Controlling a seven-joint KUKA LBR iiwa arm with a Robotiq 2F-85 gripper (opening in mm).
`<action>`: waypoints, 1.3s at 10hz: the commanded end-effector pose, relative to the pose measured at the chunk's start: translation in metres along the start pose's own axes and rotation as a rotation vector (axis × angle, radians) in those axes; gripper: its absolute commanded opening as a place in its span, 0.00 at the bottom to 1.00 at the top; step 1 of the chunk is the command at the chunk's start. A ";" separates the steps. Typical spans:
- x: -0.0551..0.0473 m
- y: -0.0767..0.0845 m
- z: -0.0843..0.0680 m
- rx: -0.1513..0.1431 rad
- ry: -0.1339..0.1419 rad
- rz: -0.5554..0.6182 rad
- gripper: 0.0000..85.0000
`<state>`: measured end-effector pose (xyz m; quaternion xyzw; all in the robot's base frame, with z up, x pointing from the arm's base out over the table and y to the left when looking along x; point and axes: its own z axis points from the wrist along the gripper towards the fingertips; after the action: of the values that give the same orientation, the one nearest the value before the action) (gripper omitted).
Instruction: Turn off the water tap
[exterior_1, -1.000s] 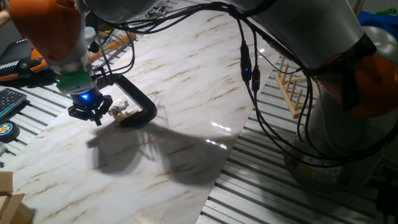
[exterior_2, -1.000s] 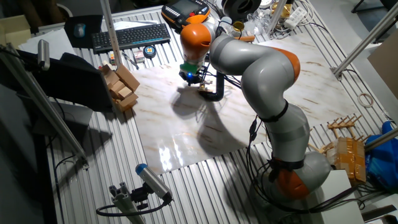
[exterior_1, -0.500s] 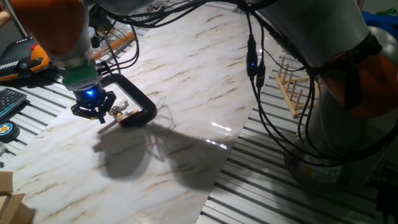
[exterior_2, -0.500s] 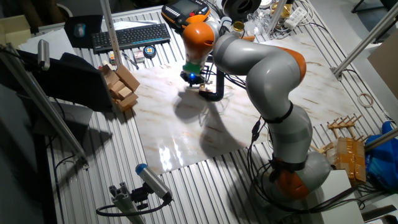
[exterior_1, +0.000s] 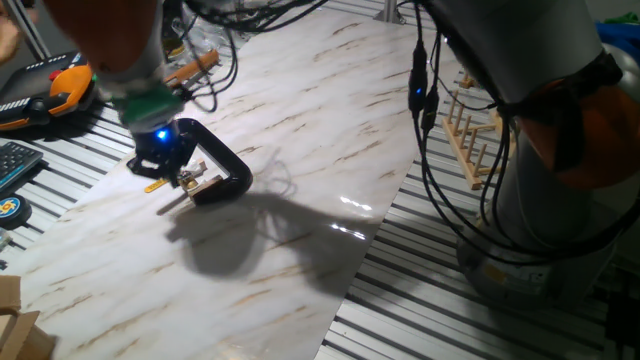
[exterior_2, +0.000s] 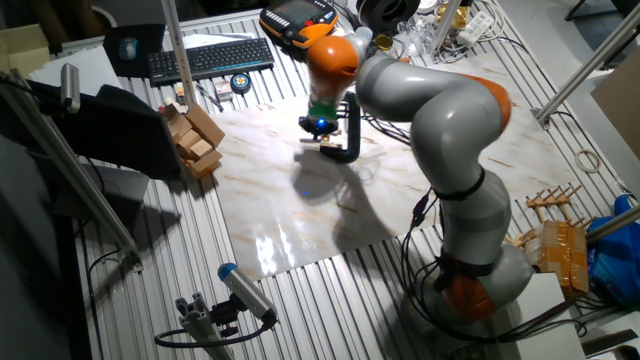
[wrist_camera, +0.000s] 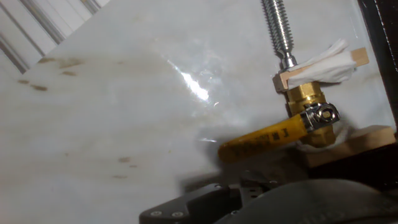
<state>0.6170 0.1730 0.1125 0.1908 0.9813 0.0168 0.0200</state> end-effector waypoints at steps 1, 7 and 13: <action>0.001 -0.003 -0.003 0.010 -0.003 -0.050 0.00; 0.010 -0.020 -0.024 0.037 -0.006 -0.160 0.00; 0.009 -0.035 -0.042 0.026 -0.013 -0.209 0.00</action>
<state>0.5933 0.1432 0.1539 0.0883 0.9958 -0.0016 0.0256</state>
